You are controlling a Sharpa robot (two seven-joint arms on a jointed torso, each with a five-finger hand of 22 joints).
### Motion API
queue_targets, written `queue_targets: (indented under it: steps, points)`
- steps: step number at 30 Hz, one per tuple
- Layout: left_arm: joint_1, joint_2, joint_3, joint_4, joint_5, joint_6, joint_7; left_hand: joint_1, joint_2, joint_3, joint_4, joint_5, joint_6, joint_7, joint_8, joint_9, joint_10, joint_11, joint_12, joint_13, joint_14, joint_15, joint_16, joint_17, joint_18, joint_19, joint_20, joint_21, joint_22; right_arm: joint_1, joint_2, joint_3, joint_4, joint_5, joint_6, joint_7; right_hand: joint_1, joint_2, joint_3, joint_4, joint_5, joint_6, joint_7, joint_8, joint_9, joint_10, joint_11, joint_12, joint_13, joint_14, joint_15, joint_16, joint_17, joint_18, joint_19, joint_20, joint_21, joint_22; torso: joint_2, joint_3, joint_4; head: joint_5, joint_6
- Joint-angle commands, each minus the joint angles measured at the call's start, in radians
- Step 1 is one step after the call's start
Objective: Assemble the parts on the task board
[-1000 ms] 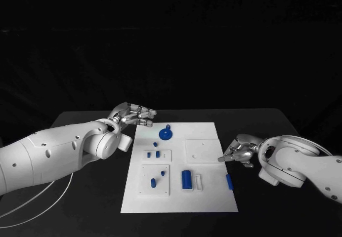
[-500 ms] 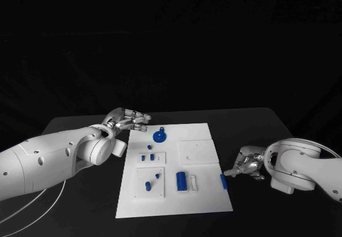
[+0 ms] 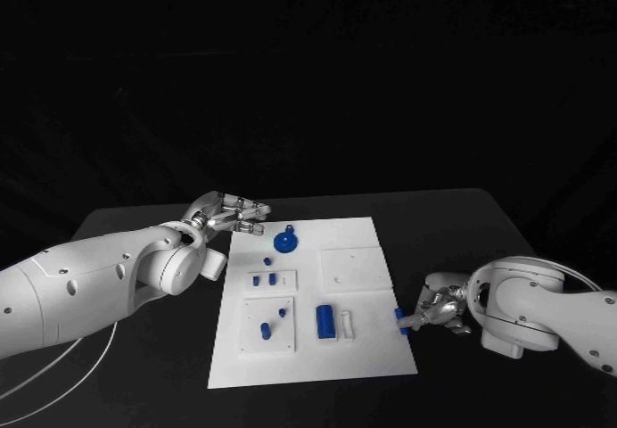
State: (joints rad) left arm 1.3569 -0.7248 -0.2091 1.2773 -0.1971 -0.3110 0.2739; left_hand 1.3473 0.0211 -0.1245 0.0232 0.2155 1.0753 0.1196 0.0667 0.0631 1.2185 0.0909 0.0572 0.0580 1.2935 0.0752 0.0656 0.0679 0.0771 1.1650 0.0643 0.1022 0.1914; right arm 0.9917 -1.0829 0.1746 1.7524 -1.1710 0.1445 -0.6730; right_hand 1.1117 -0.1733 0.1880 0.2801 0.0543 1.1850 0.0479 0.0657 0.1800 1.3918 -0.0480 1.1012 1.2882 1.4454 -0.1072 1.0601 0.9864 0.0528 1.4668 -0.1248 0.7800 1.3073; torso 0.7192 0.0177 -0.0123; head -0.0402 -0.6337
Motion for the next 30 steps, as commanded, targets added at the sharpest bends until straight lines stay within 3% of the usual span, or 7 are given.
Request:
queue_targets:
  steps: [1,5,6,8,9,16,30]
  points:
    - [0.0,0.001,0.0,0.001,-0.003,0.018,0.006,0.001,0.007,-0.002,0.005,0.004,0.006,0.002,-0.003,0.0,0.006,0.003,0.002,0.0,0.002,0.001,-0.004,0.001,-0.019,-0.005,-0.005,0.004,0.001,-0.004,0.005,-0.001,0.003,0.007,-0.004,-0.004,0.007,-0.003,0.005,-0.003,-0.005,-0.004,0.002,-0.001,-0.003,-0.001,0.008,-0.005,0.001,0.002,0.008,-0.003,0.002,0.007,0.056,0.002,-0.001,0.071,-0.001,-0.0017,0.0012,0.0,-0.003]
    - [-0.001,0.0,0.0,0.002,-0.003,0.02,0.006,0.001,0.007,-0.002,0.005,0.004,0.006,0.002,-0.003,0.0,0.006,0.003,0.002,0.0,0.002,0.001,-0.004,0.001,-0.019,-0.005,-0.005,0.004,0.001,-0.007,0.01,-0.002,0.0,0.001,-0.013,-0.003,0.023,0.007,0.016,-0.023,-0.005,0.0,0.003,-0.002,-0.005,0.0,0.008,-0.003,0.002,0.002,0.009,-0.002,0.003,0.007,0.056,0.002,0.0,0.072,-0.001,-0.0022,0.0018,0.0,-0.002]
    - [-0.001,-0.001,0.0,0.003,-0.003,0.019,0.005,0.001,0.007,-0.002,0.005,0.004,0.006,0.002,-0.003,0.0,0.006,0.003,0.002,0.0,0.002,0.001,-0.004,0.001,-0.019,-0.005,-0.005,0.004,0.001,-0.008,0.015,-0.003,-0.004,0.005,-0.022,-0.004,0.037,0.012,0.047,-0.038,-0.006,0.002,0.003,-0.001,-0.008,0.0,0.007,-0.005,0.002,0.002,0.008,-0.003,0.003,0.007,0.056,0.001,-0.001,0.072,-0.001,-0.0019,0.0011,0.004,-0.001]
    - [-0.001,-0.002,0.0,0.004,-0.003,0.019,0.005,0.0,0.008,-0.003,0.005,0.004,0.005,0.002,-0.003,0.0,0.005,0.003,0.002,0.0,0.002,0.001,-0.004,0.001,-0.019,-0.005,-0.004,0.004,0.001,-0.011,0.02,-0.003,-0.007,0.004,-0.029,-0.005,0.01,0.035,0.063,-0.11,-0.006,0.005,0.003,-0.002,-0.019,0.0,0.008,-0.006,0.002,0.002,0.009,-0.005,0.005,0.006,0.056,0.001,-0.002,0.072,-0.001,-0.0013,0.0009,0.005,0.0]
    - [-0.001,-0.003,0.0,0.004,-0.003,0.019,0.005,0.0,0.008,-0.003,0.005,0.004,0.005,0.002,-0.003,0.0,0.005,0.003,0.002,0.0,0.002,0.001,-0.004,0.001,-0.019,-0.005,-0.004,0.004,0.001,-0.013,0.023,-0.004,-0.009,0.003,-0.033,-0.006,0.016,0.035,0.069,-0.115,-0.006,0.006,0.003,-0.002,-0.02,0.0,0.007,-0.006,0.002,0.002,0.008,-0.006,0.004,0.006,0.056,0.001,-0.002,0.072,-0.001,-0.0007,0.0006,0.004,0.004]
    - [-0.001,-0.007,0.0,0.007,-0.003,0.019,0.005,0.0,0.008,-0.003,0.005,0.004,0.005,0.002,-0.003,0.0,0.005,0.003,0.002,0.0,0.002,0.001,-0.004,0.001,-0.019,-0.005,-0.004,0.004,0.001,-0.033,0.047,-0.005,-0.022,-0.007,-0.065,-0.004,0.031,0.035,0.118,-0.153,-0.006,0.014,-0.001,-0.001,-0.025,0.002,0.005,-0.006,0.003,0.003,0.007,-0.008,0.005,0.006,0.056,0.0,-0.002,0.072,-0.001,0.0004,-0.0002,0.01,0.0]
    - [-0.001,-0.007,0.0,0.007,-0.003,0.024,0.0,-0.001,0.009,-0.003,0.007,0.004,0.003,0.003,-0.003,0.0,0.004,0.003,0.002,0.0,0.006,-0.001,-0.003,0.002,-0.019,-0.003,-0.005,0.005,0.001,-0.041,0.063,-0.005,-0.04,0.03,-0.134,-0.002,0.037,0.089,0.194,-0.223,-0.006,0.055,-0.02,0.001,-0.022,0.006,-0.007,-0.008,0.002,0.003,0.001,-0.013,0.002,0.001,0.056,-0.004,-0.003,0.071,-0.002,-0.0007,-0.0003,0.006,0.011]
